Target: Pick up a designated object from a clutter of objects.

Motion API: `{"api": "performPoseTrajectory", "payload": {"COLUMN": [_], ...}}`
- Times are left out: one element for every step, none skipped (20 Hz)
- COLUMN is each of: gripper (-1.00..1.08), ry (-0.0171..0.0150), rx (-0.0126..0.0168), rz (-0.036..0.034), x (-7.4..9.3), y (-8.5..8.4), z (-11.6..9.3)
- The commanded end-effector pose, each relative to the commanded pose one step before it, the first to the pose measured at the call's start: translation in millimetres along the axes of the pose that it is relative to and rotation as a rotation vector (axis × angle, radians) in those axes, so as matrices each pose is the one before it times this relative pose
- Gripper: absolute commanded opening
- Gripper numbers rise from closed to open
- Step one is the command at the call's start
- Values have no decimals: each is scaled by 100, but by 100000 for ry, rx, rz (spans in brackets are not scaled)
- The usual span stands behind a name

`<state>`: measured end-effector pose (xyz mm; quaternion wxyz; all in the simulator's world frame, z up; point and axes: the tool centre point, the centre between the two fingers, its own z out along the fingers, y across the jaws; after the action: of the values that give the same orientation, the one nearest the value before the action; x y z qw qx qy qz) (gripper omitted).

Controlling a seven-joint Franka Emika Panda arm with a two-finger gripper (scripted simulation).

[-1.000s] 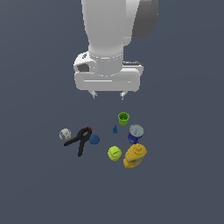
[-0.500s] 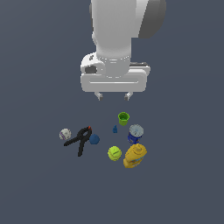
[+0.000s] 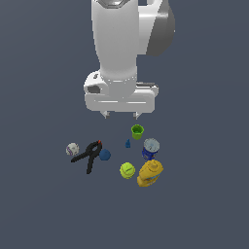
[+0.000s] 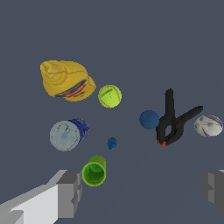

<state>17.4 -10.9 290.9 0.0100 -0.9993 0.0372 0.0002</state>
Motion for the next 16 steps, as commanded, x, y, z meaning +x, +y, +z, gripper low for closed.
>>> {"api": "performPoseTrajectory", "payload": {"gripper": [100,100,100,100,100,100,100,100,100,100,100,100,100,100,100,100], "ry": [-112,-5,-2,2,7,14,22,32,44,56,65,72,78,82,85,87], "rx": [354,155,148,136,119,97,68,33,-9,-56,-97,-131,-159,-181,-196,-206], "rz": [3511,1701,1850,1996,2145,2298,2447,2599,2747,2788,2677,2536,2393,2247,2102,1956], "x": [576,284,299,312,324,334,342,347,350,338,309,280,252,227,204,182], "y": [1003,480,527,573,623,675,727,782,838,862,840,806,771,733,694,653], "z": [1534,733,796,860,924,990,1055,1121,1186,1205,1159,1099,1039,978,916,854]}}
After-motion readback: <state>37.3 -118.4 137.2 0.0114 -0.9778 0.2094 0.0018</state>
